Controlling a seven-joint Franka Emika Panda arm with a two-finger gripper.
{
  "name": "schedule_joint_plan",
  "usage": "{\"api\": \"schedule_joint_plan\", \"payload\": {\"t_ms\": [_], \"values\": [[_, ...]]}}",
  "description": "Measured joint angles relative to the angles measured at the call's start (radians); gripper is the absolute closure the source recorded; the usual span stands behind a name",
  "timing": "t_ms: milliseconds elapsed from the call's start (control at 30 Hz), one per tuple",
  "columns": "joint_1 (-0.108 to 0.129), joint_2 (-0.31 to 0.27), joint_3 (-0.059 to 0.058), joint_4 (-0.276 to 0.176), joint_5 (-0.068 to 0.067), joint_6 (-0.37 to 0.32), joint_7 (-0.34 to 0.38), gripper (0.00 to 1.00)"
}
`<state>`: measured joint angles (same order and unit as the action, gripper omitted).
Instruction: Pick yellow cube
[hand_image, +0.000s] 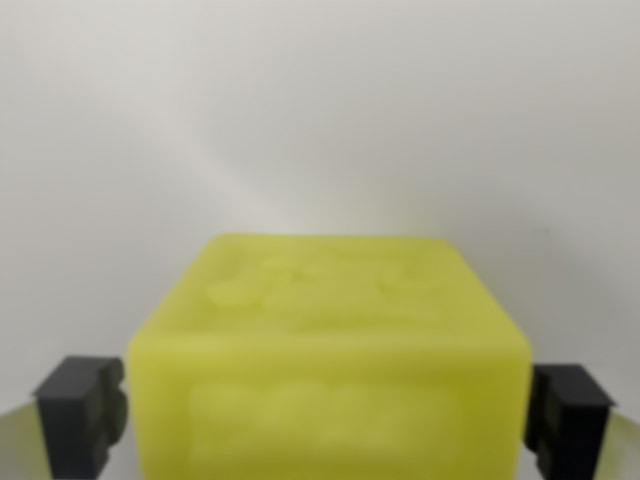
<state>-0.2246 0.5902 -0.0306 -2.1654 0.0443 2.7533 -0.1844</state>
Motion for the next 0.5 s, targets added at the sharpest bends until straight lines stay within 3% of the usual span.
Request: {"api": "schedule_joint_plan", "payload": {"t_ms": [167, 200, 500], "values": [[0.0, 0.0, 0.0, 0.0, 0.0, 0.0, 0.0, 0.0], [0.0, 0.0, 0.0, 0.0, 0.0, 0.0, 0.0, 1.0], [0.0, -0.021, 0.0, -0.007, -0.001, -0.014, 0.001, 1.0]]}}
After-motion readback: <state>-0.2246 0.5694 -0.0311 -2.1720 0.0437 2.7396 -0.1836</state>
